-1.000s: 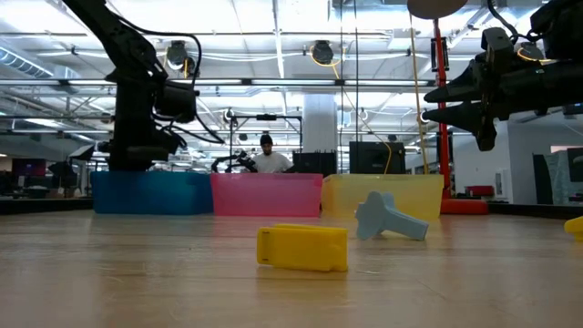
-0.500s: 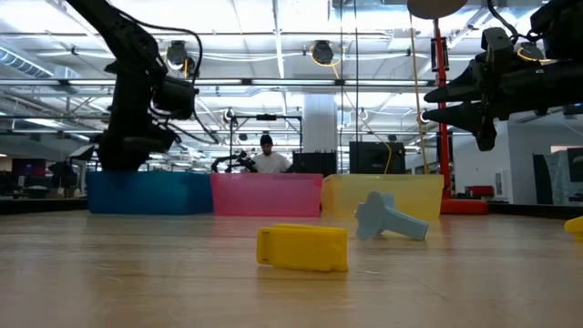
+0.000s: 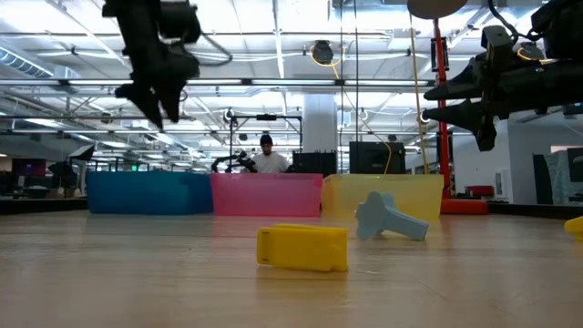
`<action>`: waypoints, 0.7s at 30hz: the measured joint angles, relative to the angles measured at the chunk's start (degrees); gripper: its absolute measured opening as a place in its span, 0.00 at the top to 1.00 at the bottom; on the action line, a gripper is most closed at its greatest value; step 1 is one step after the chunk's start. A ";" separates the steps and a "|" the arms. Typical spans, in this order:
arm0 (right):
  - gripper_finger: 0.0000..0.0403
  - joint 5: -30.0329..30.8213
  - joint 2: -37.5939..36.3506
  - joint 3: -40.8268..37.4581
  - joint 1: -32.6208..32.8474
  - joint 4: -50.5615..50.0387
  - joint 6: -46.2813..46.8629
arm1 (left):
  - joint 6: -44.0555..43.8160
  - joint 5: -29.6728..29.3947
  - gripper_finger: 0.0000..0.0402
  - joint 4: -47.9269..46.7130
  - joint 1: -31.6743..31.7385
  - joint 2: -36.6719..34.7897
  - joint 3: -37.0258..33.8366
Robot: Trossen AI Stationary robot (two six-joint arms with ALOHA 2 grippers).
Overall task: Pick and place Stapler, Stapler remover, tape
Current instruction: Put the bottom yellow stapler into the blue bin
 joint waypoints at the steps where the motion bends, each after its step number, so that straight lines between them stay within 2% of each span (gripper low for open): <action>1: 0.64 -0.04 0.00 -0.01 0.00 -0.01 0.00 | -1.08 0.52 0.44 0.28 -1.42 -0.61 0.58; 6: 0.64 -0.13 0.00 -0.01 0.00 -0.03 -0.04 | -7.14 2.17 0.44 5.15 -10.67 -3.17 0.99; 12: 0.64 -0.15 0.00 0.01 0.00 -0.03 -0.04 | -12.07 1.83 0.44 11.17 -23.99 -2.81 0.92; 21: 0.64 -0.17 0.00 -0.01 0.02 -0.23 -0.07 | -2.97 -1.78 0.44 24.97 -44.32 4.60 0.86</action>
